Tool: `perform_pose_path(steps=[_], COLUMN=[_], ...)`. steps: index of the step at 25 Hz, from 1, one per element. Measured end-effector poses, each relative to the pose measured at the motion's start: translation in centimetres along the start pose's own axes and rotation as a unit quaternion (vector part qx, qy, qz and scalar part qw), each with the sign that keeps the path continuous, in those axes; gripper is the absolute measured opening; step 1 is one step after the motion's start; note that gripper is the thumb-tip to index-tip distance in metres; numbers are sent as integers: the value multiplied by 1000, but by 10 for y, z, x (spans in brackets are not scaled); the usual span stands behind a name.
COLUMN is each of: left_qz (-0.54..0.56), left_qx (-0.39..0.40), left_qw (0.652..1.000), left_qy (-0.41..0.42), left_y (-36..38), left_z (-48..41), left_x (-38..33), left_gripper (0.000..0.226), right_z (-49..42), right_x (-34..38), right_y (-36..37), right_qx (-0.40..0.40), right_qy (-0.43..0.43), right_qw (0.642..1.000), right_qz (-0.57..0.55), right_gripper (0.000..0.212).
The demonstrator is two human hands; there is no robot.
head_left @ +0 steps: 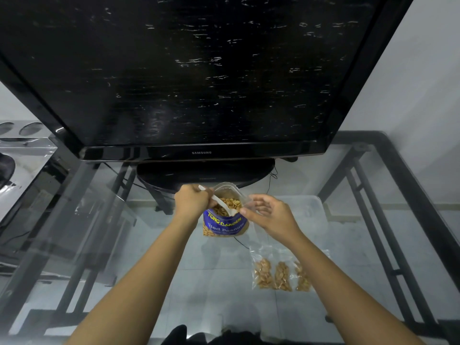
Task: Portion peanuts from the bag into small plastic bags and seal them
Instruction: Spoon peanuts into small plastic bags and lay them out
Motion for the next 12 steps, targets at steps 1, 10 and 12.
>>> perform_pose_path(steps=[1,10,12], left_qz=[17,186,223], left_qx=[-2,61,65], left_qw=[1000,977,968], left_qy=[-6,-79,-98], left_y=[3,1,-5], left_z=[1,-10,-13], left_x=[2,10,12], left_gripper=[20,10,11], right_z=[0,-1,-2], right_x=[0,6,9], right_y=[-1,-7,-14], right_qx=[-1,4,-17], right_qy=[1,-7,-7], right_qw=[1000,1000,1000], right_qz=[-3,5,14], right_gripper=[51,51,53])
Point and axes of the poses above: each hand's wrist, its own z-axis away from the middle knuckle, its own y-axis out of the palm, x = y × z, the point moved 7 cm from there along -z, towards the middle knuckle, and after that the axes turned 9 degrees about -y, right-handed, at the moved point
